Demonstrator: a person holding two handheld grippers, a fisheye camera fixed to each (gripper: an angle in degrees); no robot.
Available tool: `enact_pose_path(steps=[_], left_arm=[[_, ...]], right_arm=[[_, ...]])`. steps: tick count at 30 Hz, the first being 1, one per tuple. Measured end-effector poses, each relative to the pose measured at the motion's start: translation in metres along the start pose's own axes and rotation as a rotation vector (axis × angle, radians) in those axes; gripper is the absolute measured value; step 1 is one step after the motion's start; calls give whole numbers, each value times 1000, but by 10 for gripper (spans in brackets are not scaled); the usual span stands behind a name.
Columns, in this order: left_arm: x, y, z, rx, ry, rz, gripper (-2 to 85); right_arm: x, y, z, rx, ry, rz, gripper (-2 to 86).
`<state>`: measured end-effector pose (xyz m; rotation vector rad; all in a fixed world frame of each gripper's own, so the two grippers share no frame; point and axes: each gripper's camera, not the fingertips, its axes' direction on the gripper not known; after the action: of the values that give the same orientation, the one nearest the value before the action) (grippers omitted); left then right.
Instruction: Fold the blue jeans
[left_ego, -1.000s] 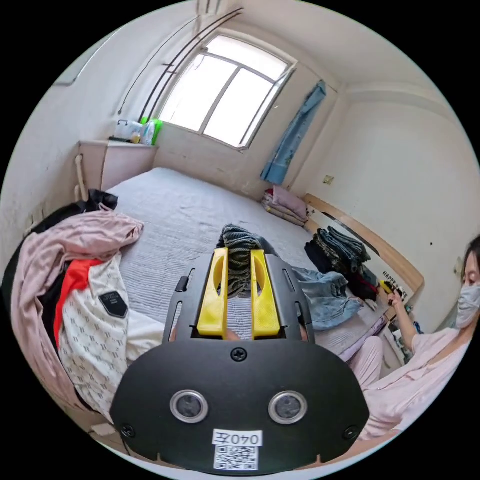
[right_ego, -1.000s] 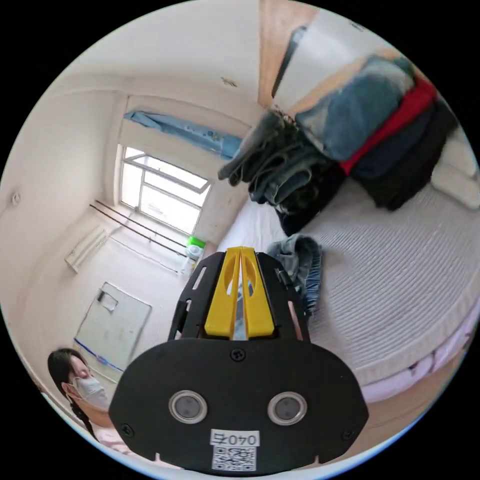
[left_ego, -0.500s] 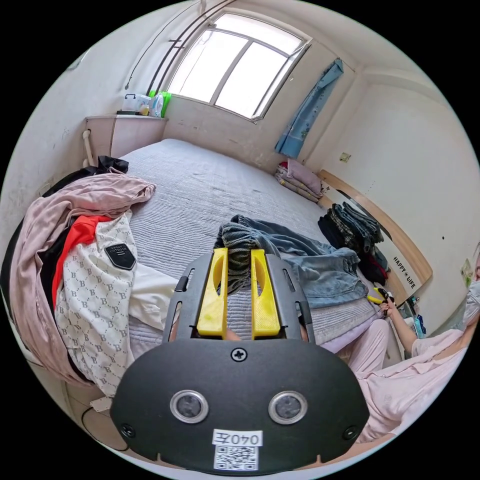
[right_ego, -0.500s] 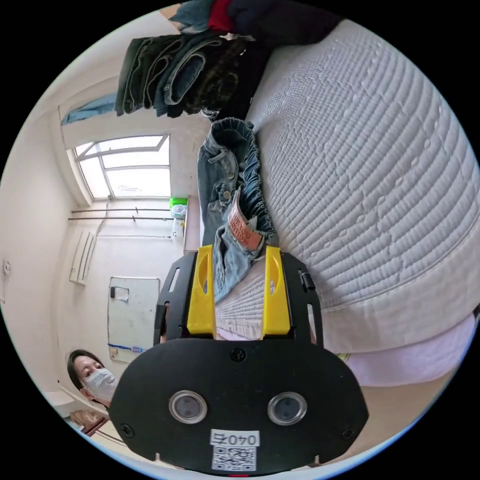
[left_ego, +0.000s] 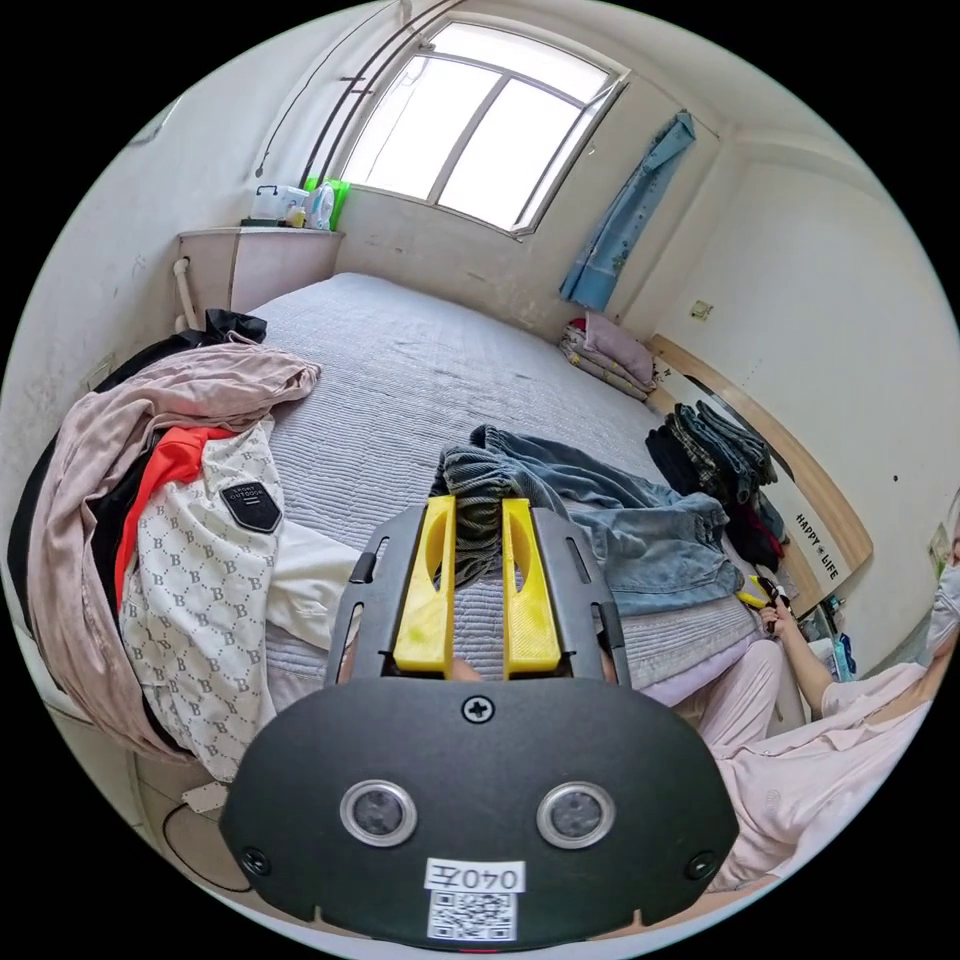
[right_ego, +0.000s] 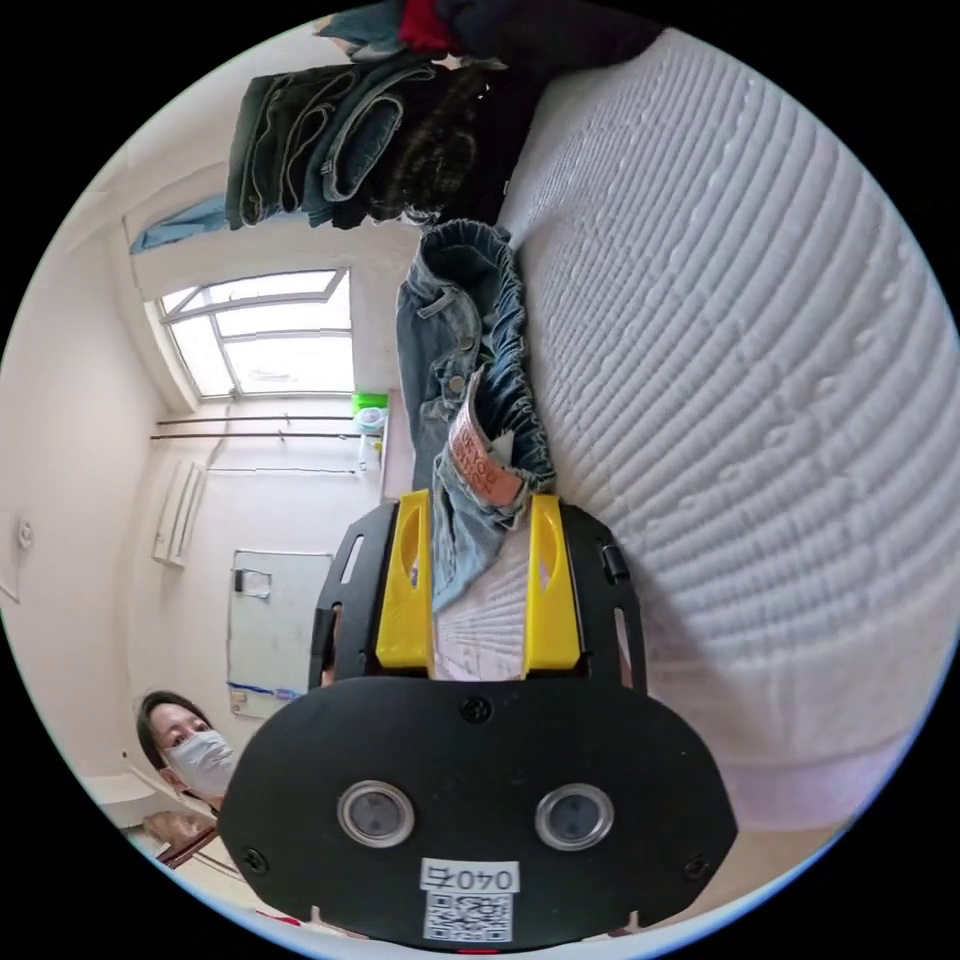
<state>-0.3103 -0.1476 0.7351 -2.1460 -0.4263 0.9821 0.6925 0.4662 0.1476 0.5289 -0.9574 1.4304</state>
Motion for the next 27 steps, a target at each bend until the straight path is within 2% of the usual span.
enact_pose_path(steps=[5,9,11,15,19,21,22,24,26,27], left_arm=[[-3,3,-4,5,-9,-21,26],[-2,-8,-16,23,9,9,24],[5,-24,-26,47,44,59,24],[32,-54,-55,112,119,260,23],[17,-24,-65,95,236,386,27],[-9,5,-44,-32,254,337,35],[-31,27,-24,-137,246,257,37],[-64,60,-5,-215,217,85,26],[-92,85,-24,-30,237,-79,9],[-107,98,-47,145,306,-159,7]], right_arm=[[7,-20,26,10,-75,-1,83],[-26,-22,0,110,-128,-78,52],[-62,-26,-14,109,-40,-155,47],[-131,-17,-59,167,-13,-318,45],[-115,11,-111,211,101,-322,45],[-54,21,-123,146,187,-189,47],[-35,22,-123,127,190,-138,47],[29,32,-116,128,143,22,48],[57,41,-117,181,28,73,49],[66,43,-117,195,-8,90,50]])
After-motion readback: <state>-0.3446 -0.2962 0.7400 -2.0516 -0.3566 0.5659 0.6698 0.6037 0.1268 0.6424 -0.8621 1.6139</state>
